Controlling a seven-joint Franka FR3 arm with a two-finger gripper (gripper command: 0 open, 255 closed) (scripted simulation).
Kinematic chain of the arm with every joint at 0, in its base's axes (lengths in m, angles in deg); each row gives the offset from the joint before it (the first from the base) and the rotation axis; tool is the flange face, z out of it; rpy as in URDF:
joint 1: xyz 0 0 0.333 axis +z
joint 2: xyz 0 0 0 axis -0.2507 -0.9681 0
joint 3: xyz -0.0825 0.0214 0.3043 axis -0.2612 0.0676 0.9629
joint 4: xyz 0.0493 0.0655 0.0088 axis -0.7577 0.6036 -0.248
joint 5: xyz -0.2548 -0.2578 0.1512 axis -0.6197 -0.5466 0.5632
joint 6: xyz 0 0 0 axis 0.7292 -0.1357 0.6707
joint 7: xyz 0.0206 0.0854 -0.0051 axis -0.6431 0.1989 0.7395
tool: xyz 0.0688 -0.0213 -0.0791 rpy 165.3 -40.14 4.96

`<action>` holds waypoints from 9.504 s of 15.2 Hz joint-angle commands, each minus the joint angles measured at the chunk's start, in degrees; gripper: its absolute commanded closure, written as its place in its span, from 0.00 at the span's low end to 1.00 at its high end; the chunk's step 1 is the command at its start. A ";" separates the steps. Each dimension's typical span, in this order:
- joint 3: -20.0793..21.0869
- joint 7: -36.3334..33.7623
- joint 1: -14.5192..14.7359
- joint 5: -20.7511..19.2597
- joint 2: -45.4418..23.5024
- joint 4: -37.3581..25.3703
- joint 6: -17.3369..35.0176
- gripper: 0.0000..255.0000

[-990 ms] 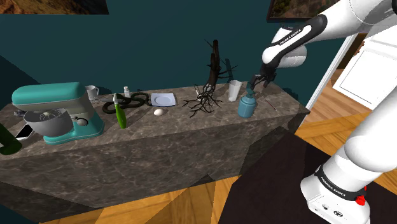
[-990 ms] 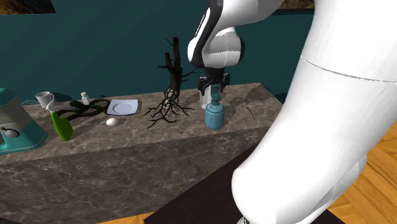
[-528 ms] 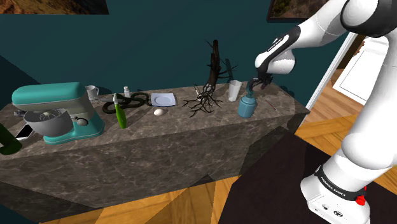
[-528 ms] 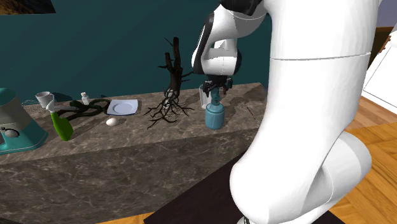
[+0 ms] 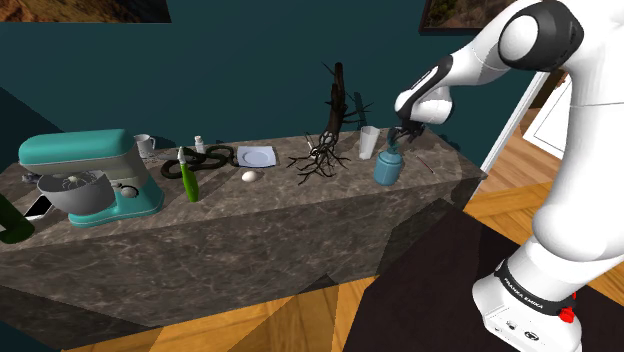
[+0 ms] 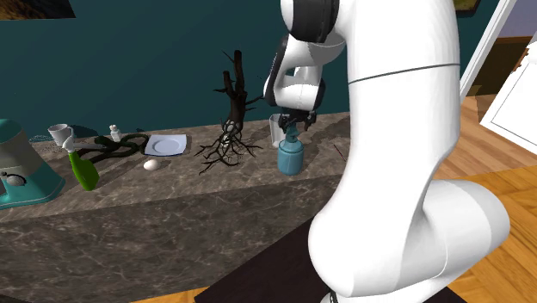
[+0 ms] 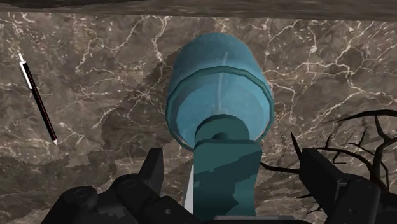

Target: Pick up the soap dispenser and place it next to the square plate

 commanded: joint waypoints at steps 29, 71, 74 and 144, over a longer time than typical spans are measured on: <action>-1.11 -1.20 0.88 -1.08 1.17 -1.29 -2.46 1.00; -7.06 -10.00 5.15 -12.19 19.04 -10.95 -29.35 1.00; -7.14 -10.32 5.19 -12.58 19.64 -12.53 -31.50 1.00; 3.53 -56.08 31.60 -22.54 -36.29 -76.24 -41.74 1.00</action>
